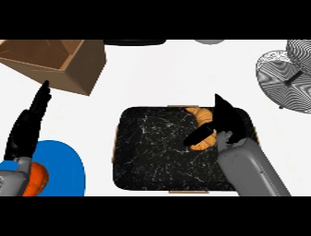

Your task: Pick the croissant from the tray and place it in the tiered basket

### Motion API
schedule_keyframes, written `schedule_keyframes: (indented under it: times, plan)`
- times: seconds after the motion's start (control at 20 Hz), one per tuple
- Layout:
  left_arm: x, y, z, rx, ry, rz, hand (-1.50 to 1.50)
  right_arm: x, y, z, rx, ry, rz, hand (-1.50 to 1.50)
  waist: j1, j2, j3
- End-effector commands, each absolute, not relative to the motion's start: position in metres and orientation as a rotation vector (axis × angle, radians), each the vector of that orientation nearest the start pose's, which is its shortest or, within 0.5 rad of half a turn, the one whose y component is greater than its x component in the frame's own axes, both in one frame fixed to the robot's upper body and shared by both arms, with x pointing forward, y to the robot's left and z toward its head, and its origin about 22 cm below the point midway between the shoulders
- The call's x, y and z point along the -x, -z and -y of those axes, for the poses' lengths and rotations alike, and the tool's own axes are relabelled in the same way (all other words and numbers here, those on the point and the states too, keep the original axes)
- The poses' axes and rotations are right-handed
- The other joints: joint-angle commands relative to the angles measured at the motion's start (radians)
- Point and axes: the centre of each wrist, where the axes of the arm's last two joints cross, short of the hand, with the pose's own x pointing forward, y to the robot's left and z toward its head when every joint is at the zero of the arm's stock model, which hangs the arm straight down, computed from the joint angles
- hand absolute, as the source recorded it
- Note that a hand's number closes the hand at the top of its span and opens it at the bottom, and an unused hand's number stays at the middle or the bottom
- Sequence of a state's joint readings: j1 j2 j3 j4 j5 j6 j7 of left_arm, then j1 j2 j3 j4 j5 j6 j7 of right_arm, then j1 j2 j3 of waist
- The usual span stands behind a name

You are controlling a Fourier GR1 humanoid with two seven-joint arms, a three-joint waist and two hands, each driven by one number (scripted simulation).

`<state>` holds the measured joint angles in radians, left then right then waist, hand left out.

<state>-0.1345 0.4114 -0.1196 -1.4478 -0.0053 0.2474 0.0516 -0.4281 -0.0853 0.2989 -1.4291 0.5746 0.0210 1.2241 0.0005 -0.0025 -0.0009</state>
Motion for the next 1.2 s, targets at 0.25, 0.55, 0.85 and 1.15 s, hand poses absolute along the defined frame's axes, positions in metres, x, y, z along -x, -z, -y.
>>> schedule_keyframes:
  times: [0.25, 0.55, 0.85, 1.15]
  plan:
    - [-0.274, -0.043, -0.307, -0.422, 0.227, 1.546, 0.0, -0.318, -0.064, 0.118, 0.649, -0.455, 0.483, -1.5, 0.004, 0.0, 0.001]
    - [-0.279, -0.03, -0.297, -0.44, 0.234, 1.542, 0.0, -0.337, -0.068, 0.111, 0.534, -0.598, 0.492, 1.5, 0.011, 0.005, 0.0]
    - [-0.273, -0.034, -0.293, -0.454, 0.237, 1.547, 0.0, -0.329, -0.052, 0.1, 0.672, -0.675, 0.511, 1.5, 0.008, 0.002, 0.001]
    - [-0.275, -0.034, -0.306, -0.439, 0.232, 1.54, 0.0, -0.321, -0.086, 0.103, 0.573, -0.472, 0.626, 1.5, 0.0, 0.0, 0.0]
